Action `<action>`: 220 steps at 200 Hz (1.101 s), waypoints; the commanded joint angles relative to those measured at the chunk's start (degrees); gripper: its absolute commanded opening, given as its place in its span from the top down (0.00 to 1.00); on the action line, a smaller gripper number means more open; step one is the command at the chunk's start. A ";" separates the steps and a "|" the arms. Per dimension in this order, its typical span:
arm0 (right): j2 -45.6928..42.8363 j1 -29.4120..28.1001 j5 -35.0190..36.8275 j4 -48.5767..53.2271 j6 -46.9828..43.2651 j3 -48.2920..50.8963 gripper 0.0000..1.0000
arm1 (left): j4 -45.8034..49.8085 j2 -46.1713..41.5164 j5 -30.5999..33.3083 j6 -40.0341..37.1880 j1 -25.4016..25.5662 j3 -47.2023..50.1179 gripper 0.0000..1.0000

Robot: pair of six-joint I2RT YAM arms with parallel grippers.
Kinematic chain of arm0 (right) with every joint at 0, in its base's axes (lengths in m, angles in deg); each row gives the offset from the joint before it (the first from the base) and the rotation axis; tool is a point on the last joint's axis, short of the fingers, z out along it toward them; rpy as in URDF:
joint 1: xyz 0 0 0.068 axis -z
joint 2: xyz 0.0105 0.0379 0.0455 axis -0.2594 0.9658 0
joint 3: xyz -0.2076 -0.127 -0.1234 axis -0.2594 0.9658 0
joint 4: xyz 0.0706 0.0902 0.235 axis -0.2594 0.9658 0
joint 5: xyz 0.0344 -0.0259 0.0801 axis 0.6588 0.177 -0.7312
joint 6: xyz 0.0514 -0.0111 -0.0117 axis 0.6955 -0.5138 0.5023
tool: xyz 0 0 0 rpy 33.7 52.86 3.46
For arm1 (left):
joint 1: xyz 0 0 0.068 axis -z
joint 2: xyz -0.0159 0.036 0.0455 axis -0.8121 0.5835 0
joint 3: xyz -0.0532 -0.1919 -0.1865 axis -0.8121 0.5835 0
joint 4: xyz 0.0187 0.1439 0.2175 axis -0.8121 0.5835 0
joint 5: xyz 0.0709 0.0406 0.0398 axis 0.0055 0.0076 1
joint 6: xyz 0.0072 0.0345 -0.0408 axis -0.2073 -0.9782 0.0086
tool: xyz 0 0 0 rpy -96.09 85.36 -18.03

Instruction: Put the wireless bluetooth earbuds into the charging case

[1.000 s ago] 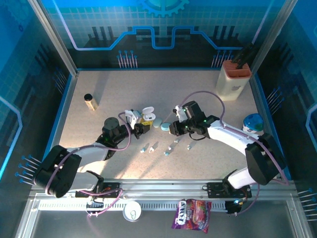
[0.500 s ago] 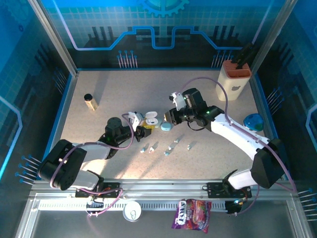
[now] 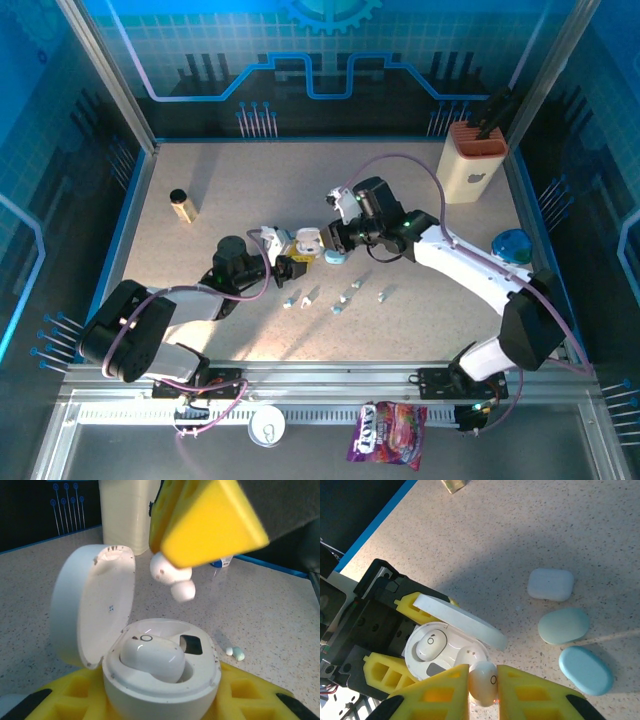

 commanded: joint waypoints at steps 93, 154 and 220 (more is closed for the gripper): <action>3.66 -1.49 -2.47 -1.59 0.39 -1.56 0.82 | -1.18 -0.35 -2.30 0.67 -0.37 -1.37 0.71; 3.68 -1.89 -3.58 -2.72 1.26 -0.86 0.82 | -1.72 0.25 -1.75 0.83 -0.31 -1.66 0.71; 4.38 -2.40 -3.66 -2.87 0.55 -0.39 0.81 | -2.94 0.61 -1.92 2.24 -0.31 -1.84 0.71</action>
